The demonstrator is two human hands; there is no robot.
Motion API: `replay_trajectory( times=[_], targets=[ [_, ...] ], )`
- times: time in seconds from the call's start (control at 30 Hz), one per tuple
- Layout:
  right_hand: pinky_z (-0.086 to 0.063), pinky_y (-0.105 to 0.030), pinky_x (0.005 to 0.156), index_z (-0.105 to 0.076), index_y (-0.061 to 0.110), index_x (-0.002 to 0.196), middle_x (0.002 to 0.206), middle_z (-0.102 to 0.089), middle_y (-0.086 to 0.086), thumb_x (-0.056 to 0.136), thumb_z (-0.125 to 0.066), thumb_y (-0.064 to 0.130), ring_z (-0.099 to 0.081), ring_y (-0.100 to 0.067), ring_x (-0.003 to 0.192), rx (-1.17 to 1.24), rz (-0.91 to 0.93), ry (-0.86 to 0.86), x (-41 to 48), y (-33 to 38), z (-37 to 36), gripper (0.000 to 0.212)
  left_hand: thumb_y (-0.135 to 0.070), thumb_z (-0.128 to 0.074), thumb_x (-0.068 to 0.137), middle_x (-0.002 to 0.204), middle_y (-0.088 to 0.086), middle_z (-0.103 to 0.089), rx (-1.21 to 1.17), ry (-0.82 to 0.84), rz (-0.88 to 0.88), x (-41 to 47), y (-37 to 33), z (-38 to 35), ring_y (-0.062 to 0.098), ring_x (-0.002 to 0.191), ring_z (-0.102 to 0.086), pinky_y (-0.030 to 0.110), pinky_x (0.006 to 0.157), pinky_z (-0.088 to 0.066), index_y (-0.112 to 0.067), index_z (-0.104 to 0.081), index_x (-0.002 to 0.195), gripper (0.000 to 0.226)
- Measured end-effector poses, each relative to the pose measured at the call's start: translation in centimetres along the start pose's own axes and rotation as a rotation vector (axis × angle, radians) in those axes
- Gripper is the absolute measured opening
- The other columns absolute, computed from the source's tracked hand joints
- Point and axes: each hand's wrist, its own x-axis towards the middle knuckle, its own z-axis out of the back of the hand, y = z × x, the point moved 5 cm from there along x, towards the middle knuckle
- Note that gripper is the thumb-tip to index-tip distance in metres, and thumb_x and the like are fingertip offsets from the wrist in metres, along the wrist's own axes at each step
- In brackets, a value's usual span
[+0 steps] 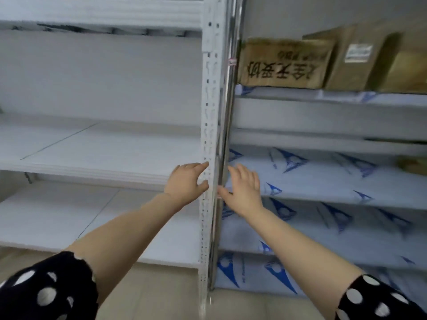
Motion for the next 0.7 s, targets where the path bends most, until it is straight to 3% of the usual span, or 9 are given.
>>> replay_trajectory(
  times=[0.1, 0.23, 0.7],
  targets=[
    [0.000, -0.038, 0.116, -0.024, 0.013, 0.149, 0.158, -0.016, -0.010, 0.095, -0.045, 0.047, -0.010, -0.021, 0.146, -0.028, -0.126, -0.022, -2.3, -6.8, 3.1, 0.067, -0.049, -0.039, 0.082, 0.140, 0.006, -0.051, -0.050, 0.010, -0.086, 1.9, -7.3, -1.6, 0.027, 0.121, -0.052, 0.034, 0.101, -0.039, -0.018, -0.041, 0.144, 0.069],
    [0.002, -0.039, 0.117, -0.023, 0.013, 0.149, 0.158, -0.016, -0.010, 0.095, -0.043, 0.048, -0.010, -0.020, 0.146, -0.043, -0.265, -0.039, -5.7, -14.6, 6.6, 0.067, -0.033, -0.052, 0.094, 0.148, 0.003, -0.042, -0.075, 0.045, -0.181, 4.1, -15.1, -4.3, 0.024, 0.132, -0.041, 0.032, 0.106, -0.034, -0.020, -0.034, 0.148, 0.059],
    [-0.014, -0.036, 0.118, -0.025, 0.010, 0.149, 0.157, -0.020, -0.011, 0.096, -0.047, 0.042, -0.015, -0.024, 0.145, -0.040, -0.666, -0.089, -13.5, -35.5, 15.1, 0.065, -0.035, -0.049, 0.095, 0.150, 0.003, -0.039, -0.172, 0.143, -0.497, 12.5, -37.5, -13.1, 0.025, 0.135, -0.038, 0.032, 0.106, -0.032, -0.023, -0.031, 0.148, 0.058]
  ],
)
